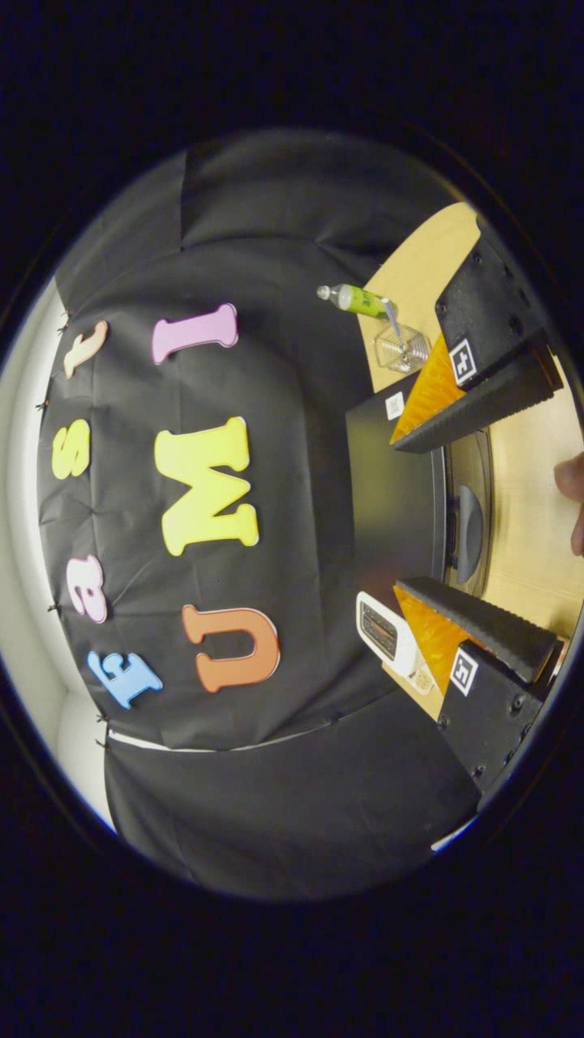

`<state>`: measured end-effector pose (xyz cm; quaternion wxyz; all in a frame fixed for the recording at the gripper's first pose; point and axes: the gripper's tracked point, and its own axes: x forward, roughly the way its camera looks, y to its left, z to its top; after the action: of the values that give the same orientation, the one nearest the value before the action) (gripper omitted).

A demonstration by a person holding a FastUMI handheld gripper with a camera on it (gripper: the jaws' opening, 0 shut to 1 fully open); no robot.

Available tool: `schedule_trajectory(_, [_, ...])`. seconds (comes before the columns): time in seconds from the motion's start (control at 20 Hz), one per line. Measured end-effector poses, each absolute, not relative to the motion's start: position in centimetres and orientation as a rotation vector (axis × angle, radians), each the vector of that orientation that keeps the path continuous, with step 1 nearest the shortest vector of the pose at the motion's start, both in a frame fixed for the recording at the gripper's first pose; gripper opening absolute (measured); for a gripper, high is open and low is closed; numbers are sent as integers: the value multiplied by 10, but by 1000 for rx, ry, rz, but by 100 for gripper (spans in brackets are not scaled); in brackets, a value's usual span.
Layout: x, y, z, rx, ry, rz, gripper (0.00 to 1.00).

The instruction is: Open the toaster oven, put the food inside, and close the toaster oven door.

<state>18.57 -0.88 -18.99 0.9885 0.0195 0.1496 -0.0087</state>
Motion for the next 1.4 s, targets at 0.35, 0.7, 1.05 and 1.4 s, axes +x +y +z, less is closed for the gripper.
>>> schedule_trajectory(0.35, [225,-3,-277,27,438,-73,100])
schedule_trajectory(0.7, [231,1,-302,12,490,-110,100])
schedule_trajectory(1.05, [197,5,-316,-5,500,-62,100])
schedule_trajectory(1.4, [125,8,-364,-53,559,-68,100])
